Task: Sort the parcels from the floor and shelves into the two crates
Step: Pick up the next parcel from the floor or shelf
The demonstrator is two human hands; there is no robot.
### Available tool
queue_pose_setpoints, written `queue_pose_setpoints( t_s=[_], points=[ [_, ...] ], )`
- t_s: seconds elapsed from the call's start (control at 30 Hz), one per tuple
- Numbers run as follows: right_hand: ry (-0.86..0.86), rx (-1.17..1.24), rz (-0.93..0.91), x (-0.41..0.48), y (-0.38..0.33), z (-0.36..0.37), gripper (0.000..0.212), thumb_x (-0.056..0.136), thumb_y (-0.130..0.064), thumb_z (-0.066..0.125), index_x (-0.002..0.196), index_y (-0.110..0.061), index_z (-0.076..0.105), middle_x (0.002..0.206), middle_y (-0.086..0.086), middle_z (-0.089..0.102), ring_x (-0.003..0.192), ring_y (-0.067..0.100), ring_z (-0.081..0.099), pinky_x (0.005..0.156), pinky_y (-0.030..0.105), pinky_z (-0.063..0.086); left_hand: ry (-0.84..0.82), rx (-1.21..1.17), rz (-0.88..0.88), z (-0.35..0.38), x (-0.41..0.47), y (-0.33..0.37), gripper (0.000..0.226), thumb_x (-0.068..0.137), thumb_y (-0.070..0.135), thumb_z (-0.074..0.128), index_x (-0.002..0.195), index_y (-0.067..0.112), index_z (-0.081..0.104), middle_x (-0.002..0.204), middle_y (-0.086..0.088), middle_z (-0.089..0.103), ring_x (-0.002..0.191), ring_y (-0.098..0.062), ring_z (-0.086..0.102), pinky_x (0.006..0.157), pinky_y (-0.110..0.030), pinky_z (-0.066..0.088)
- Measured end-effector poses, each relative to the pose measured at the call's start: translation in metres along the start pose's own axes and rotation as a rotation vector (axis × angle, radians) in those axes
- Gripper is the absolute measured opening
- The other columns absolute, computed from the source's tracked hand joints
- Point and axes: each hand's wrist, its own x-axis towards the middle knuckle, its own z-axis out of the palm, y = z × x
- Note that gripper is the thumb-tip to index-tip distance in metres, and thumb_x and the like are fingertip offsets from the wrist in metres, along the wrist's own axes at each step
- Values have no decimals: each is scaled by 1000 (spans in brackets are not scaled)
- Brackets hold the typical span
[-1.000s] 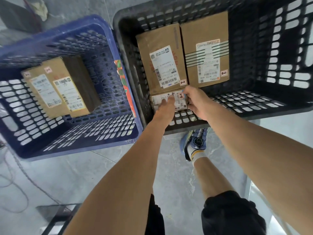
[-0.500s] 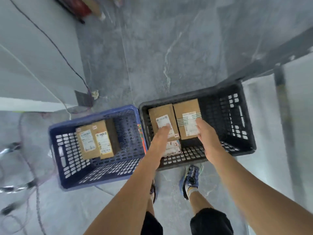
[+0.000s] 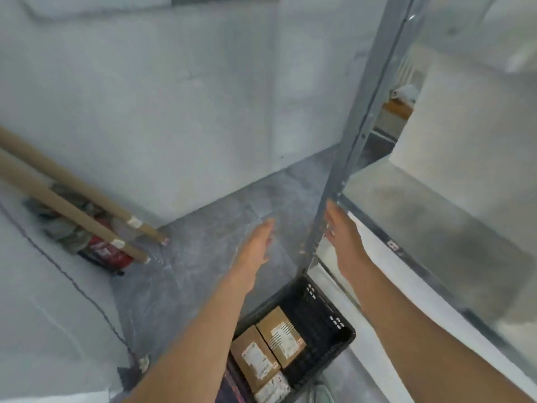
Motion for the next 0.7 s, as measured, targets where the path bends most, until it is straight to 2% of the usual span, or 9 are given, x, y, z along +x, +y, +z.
queue_pose_setpoints(
  t_s=[0.07,0.1,0.13,0.2,0.3,0.37,0.47,0.57,0.7],
  points=[
    [66,12,-107,-29,-44,-14,32,109,-43,50,137,-30,61,138,-11,62,130,13,57,110,30,45,-95,15,84,17,-23,43,44,100,58,50,133,30,57,136,7,60,123,-10,56,108,-42,41],
    [102,41,-157,-46,-63,-22,42,109,-43,51,147,-27,54,151,-8,54,141,15,50,121,38,37,-144,27,114,27,-36,62,41,100,57,50,131,31,58,135,7,61,122,-10,57,104,-41,41],
    [139,61,-197,-63,-82,-33,49,108,-44,52,153,-26,48,156,-8,48,146,15,45,125,42,32,-195,47,149,39,-48,80,36,100,56,50,125,32,60,133,8,62,118,-9,58,101,-40,41],
    [204,54,-276,-100,-114,-56,58,104,-53,54,157,-29,45,158,-12,45,145,13,44,126,44,30,-311,94,212,65,-75,108,33,100,56,49,120,33,63,126,10,65,113,-6,59,99,-40,43],
    [337,26,-412,-157,-146,-99,72,92,-63,56,156,-31,47,155,-16,47,146,10,43,127,43,29,-475,137,285,113,-114,135,53,98,59,52,139,27,57,136,8,62,121,-9,58,107,-45,43],
    [432,10,-467,-197,-157,-128,70,93,-64,55,155,-32,47,150,-17,47,148,11,42,128,45,28,-567,169,318,147,-144,143,57,98,60,51,145,27,53,139,8,60,123,-12,57,110,-48,42],
    [575,39,-514,-260,-160,-172,77,87,-71,57,154,-35,48,154,-18,47,149,10,42,128,47,29,-711,224,361,197,-191,137,59,99,61,50,147,27,51,140,9,60,124,-11,57,106,-46,45],
    [672,57,-536,-323,-152,-214,77,89,-70,55,156,-33,46,162,-15,43,150,8,39,128,46,28,-847,286,367,246,-242,117,53,99,59,51,141,29,56,135,10,63,123,-10,60,97,-42,48],
    [825,82,-579,-408,-123,-269,70,97,-64,50,159,-31,43,164,-12,41,151,11,39,128,48,27,-1020,371,376,308,-319,76,50,99,60,50,137,28,57,133,9,64,123,-11,60,99,-43,48]
  ],
)
